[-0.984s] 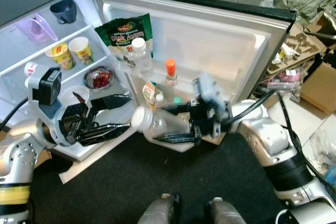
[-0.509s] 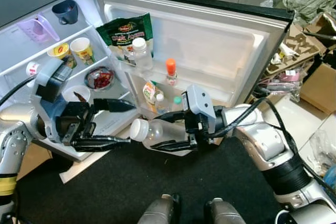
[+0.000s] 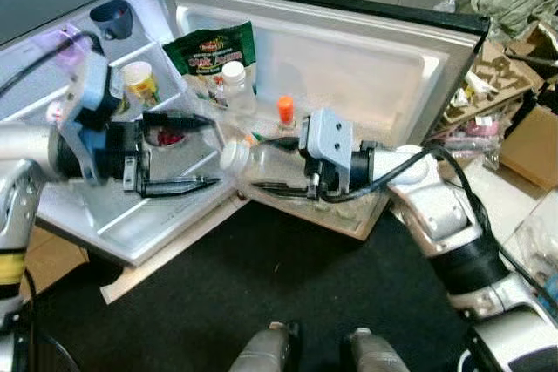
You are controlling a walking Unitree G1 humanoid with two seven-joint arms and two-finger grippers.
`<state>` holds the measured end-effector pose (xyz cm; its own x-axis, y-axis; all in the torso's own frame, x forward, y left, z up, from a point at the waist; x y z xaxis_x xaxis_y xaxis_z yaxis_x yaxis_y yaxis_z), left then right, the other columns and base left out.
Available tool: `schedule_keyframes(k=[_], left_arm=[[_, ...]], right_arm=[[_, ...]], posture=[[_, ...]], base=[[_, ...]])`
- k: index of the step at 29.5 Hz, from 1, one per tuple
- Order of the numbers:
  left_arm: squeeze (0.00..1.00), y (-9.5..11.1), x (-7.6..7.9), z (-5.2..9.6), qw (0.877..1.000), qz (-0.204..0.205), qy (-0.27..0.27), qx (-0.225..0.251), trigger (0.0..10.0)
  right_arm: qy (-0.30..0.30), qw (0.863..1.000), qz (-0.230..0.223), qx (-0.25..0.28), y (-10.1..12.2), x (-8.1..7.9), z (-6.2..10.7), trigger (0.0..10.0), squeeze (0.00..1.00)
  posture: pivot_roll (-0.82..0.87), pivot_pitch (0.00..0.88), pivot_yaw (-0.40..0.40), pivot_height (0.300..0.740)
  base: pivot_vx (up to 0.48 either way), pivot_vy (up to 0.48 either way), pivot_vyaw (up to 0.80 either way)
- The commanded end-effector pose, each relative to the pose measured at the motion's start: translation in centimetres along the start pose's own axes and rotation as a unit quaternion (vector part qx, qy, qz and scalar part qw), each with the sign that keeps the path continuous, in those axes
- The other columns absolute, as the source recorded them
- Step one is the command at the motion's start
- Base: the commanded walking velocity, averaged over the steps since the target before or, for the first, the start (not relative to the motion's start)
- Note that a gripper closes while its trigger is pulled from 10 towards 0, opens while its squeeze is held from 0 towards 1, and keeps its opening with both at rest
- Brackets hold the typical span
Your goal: Restocking fridge
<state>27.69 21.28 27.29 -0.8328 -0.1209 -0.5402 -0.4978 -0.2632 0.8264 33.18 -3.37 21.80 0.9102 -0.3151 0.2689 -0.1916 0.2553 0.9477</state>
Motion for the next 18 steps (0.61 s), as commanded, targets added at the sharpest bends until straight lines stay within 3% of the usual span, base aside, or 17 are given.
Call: schedule_keyframes(k=[1, 2, 3, 6, 12, 15, 18], left_arm=[[0.00, -0.5, 0.0, -0.5, 1.000, -0.002, 0.008, 0.003, 10.0], [0.00, -0.8, -0.2, -0.7, 1.000, -0.006, 0.018, 0.001, 10.0], [0.00, -1.5, -0.8, -1.3, 0.999, -0.007, 0.044, -0.007, 10.0], [0.00, -1.7, -1.1, -1.6, 0.998, 0.003, 0.055, -0.008, 10.0], [0.00, -2.9, -2.1, -2.5, 0.992, 0.077, 0.100, -0.014, 10.0], [0.00, -2.8, -1.8, -2.6, 0.994, 0.068, 0.090, -0.005, 10.0], [0.00, -2.8, -2.0, -2.8, 0.991, 0.075, 0.106, 0.015, 10.0]], right_arm=[[-0.013, 0.999, 0.033, 0.006, 0.6, 0.2, -0.4, 0.0, 0.00], [-0.038, 0.998, 0.054, 0.014, 1.1, 0.8, -0.5, 0.0, 0.00], [-0.102, 0.987, 0.119, 0.013, 2.1, 2.3, -0.6, 0.0, 0.00], [-0.130, 0.980, 0.150, 0.014, 2.6, 2.9, -0.6, 0.0, 0.00], [-0.192, 0.956, 0.221, 0.028, 3.7, 4.1, -0.4, 0.0, 0.00], [-0.207, 0.949, 0.234, 0.033, 3.8, 4.4, -0.3, 0.0, 0.00], [-0.233, 0.933, 0.271, 0.048, 4.2, 4.7, -0.2, 0.0, 0.00]], posture=[[-0.05, 0.149, 0.091, 0.740], [-0.05, 0.149, 0.091, 0.740], [-0.05, 0.146, 0.092, 0.740], [-0.05, 0.144, 0.091, 0.740], [-0.06, 0.143, 0.092, 0.740], [-0.06, 0.141, 0.091, 0.740], [-0.06, 0.139, 0.093, 0.740]], base=[[0.000, 0.000, 0.00], [0.000, 0.000, 0.00], [0.000, 0.000, 0.00], [0.000, 0.000, 0.00], [0.000, 0.000, 0.00], [0.000, 0.000, 0.00], [0.000, 0.000, 0.00]])
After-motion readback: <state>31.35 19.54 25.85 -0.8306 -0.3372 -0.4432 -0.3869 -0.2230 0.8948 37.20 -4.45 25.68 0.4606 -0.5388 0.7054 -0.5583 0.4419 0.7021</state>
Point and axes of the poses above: a point about 5 cm out from each wrist's last joint towards the gripper, its own z axis pointing back from the gripper into the wrist, its own y axis along the axis of the wrist's last joint, x = y × z, the point moved 2 cm from there along -z, pointing out of the wrist towards the gripper, and after that the axes turned 14 degrees about -z, right-handed, at the moved point
